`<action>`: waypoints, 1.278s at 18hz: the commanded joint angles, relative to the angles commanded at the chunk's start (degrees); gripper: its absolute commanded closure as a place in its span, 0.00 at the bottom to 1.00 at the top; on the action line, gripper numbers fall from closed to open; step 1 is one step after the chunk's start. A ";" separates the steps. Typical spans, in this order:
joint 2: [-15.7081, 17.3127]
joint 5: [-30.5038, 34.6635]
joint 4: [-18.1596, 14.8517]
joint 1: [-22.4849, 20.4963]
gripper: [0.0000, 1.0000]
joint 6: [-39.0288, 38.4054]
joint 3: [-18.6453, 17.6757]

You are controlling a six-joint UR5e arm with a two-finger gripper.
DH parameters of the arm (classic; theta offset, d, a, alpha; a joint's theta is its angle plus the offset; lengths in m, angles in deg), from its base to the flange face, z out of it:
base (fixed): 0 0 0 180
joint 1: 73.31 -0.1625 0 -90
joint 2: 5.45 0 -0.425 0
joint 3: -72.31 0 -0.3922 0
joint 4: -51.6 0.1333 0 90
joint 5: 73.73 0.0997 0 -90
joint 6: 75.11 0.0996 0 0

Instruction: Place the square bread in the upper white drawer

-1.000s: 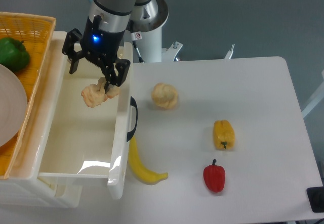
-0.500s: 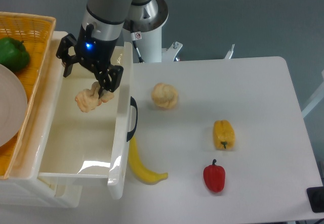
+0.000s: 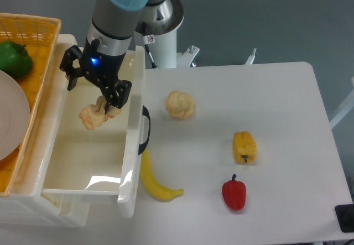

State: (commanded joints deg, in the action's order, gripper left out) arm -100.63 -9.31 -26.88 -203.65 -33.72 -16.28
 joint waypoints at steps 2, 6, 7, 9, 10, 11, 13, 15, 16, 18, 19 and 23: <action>-0.09 0.17 0.09 -0.17 0.01 0.44 0.00; -0.18 0.26 0.09 -0.96 0.01 1.23 0.00; -0.18 0.26 0.09 -1.05 0.01 1.49 0.00; -0.35 0.35 0.09 -1.49 0.01 2.02 0.00; -0.35 0.35 0.09 -1.67 0.01 2.11 0.00; -0.26 0.35 0.09 -1.93 0.01 2.11 0.00; -0.18 0.44 0.09 -2.11 0.01 2.20 0.00; -0.09 1.40 0.17 -2.11 0.01 2.11 0.09; -0.09 1.49 0.17 -2.20 0.01 2.11 0.18; 0.09 1.58 0.09 -2.20 0.01 2.11 0.26; 0.17 1.58 0.09 -2.20 0.01 2.11 0.26; 0.26 1.58 0.44 -2.20 0.01 2.11 0.26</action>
State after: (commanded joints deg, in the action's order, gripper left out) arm -100.37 -7.73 -26.45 -205.85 -31.61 -16.02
